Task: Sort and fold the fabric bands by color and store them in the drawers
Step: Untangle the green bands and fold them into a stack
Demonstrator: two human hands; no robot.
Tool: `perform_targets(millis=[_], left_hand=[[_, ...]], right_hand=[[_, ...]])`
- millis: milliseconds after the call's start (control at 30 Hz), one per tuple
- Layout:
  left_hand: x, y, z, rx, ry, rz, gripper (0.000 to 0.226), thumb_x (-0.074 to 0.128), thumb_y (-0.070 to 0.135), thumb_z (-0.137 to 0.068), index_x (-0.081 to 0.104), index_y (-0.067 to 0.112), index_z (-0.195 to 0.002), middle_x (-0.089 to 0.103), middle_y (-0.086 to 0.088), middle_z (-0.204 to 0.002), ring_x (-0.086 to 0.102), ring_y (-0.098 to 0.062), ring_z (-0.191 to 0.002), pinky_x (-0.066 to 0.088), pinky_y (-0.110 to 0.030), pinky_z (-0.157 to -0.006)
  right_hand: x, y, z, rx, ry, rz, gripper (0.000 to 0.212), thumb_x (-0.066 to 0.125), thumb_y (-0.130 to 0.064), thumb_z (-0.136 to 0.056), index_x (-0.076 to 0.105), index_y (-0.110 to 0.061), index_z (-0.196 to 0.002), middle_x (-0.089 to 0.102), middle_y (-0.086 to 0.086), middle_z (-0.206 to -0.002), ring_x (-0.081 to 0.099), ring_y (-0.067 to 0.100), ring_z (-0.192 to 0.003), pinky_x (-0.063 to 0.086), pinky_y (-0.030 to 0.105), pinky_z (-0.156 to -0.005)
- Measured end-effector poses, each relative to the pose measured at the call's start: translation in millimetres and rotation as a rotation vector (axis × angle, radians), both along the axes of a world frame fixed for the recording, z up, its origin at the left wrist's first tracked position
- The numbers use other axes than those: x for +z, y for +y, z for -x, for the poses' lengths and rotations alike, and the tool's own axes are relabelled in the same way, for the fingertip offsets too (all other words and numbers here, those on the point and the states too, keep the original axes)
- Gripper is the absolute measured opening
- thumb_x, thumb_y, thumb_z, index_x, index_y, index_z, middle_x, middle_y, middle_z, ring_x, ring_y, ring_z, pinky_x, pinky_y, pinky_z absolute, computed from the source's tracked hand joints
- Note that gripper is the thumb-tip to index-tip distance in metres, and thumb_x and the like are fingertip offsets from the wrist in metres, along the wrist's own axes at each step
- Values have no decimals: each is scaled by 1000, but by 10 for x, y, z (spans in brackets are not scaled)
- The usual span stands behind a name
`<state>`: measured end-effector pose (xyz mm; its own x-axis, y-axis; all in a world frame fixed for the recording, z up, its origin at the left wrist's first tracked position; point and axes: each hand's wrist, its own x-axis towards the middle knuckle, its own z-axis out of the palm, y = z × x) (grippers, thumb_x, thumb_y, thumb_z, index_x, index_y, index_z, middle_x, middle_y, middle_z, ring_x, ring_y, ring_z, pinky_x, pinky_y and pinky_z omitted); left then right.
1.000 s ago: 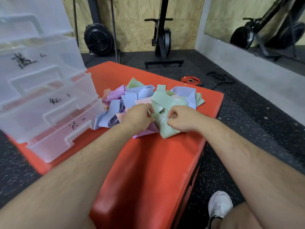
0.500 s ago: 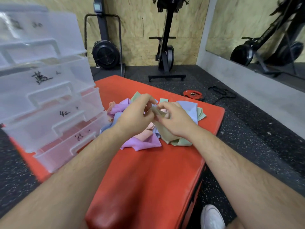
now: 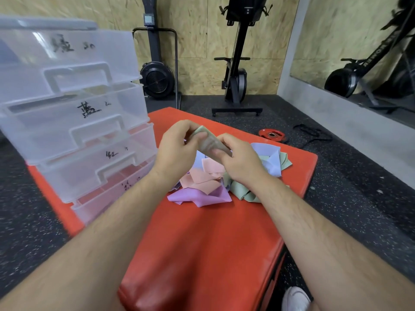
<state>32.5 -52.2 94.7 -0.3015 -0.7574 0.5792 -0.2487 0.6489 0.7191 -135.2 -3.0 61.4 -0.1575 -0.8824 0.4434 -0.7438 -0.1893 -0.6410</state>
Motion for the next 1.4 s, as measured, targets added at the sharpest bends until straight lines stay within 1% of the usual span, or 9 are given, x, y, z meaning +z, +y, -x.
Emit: perform_targets(millis=[100, 233, 367, 500, 667, 867, 1100, 1267, 1400], left_hand=[[58, -37, -135, 42, 120, -70, 7, 63, 17, -93, 65, 12, -88, 63, 6, -78, 52, -2, -65, 42, -17, -63], [30, -147, -368, 73, 190, -181, 7, 65, 20, -91, 66, 15, -86, 62, 5, -74, 55, -11, -67, 51, -42, -68], [-6, -150, -529, 95, 204, -230, 7, 65, 20, -92, 67, 18, -85, 66, 5, -77, 58, -9, -72, 54, -49, -79], [-32, -108, -624, 96, 188, -245, 7, 65, 22, -92, 68, 19, -86, 69, -1, -93, 61, -10, -78, 55, -50, -84], [-6, -82, -659, 111, 218, -247, 11, 60, 23, -97, 66, 14, -100, 70, -3, -92, 67, -20, -79, 57, -38, -73], [-7, -160, -536, 46, 437, -449, 7, 54, 19, -100, 58, 13, -98, 68, -7, -95, 68, -20, -80, 58, -32, -69], [-70, -146, -384, 12, 461, -477, 5, 56, 16, -99, 58, 11, -98, 67, -5, -89, 69, -18, -79, 61, -41, -77], [-110, -170, -334, 58, 368, -435, 10, 57, 15, -98, 57, 18, -88, 66, -2, -82, 68, -16, -74, 61, -42, -77], [-167, -233, -353, 81, 254, -396, 6, 59, 21, -94, 62, 24, -90, 70, -7, -92, 69, -30, -92, 58, -51, -84]], right_hand=[[-108, -44, 82, -63, 102, -102, 3, 58, -27, -91, 56, -26, -90, 60, -10, -80, 58, 22, -80, 46, 40, -70], [-157, -65, 193, -135, 156, -180, 16, 62, -23, -91, 54, -16, -80, 60, 0, -72, 56, 24, -74, 45, 41, -67], [-135, -54, 264, -170, 184, -223, 22, 64, -28, -91, 55, -14, -77, 62, 4, -72, 57, 26, -74, 47, 44, -68], [-151, -38, 275, -173, 129, -218, 24, 65, -29, -91, 59, -13, -75, 58, 0, -68, 52, 20, -68, 43, 39, -62], [69, 12, 183, -9, -234, -123, 9, 69, -25, -92, 75, -28, -86, 69, -17, -78, 58, -2, -73, 44, 16, -67], [73, 36, 209, 64, -252, -201, 7, 74, -26, -89, 73, -20, -92, 68, -7, -84, 57, 7, -75, 44, 28, -73], [-203, 190, 403, -30, 173, -651, 70, 86, -26, -71, 47, -32, -130, 58, -9, -112, 64, 16, -93, 55, 35, -79], [-244, 237, 477, -95, 192, -591, 25, 62, -6, -84, 68, -25, -99, 68, -9, -101, 66, 15, -90, 53, 24, -69], [-135, 262, 536, -156, 23, -472, 33, 53, -1, -84, 71, -28, -82, 73, -11, -89, 68, 19, -78, 60, 36, -74]])
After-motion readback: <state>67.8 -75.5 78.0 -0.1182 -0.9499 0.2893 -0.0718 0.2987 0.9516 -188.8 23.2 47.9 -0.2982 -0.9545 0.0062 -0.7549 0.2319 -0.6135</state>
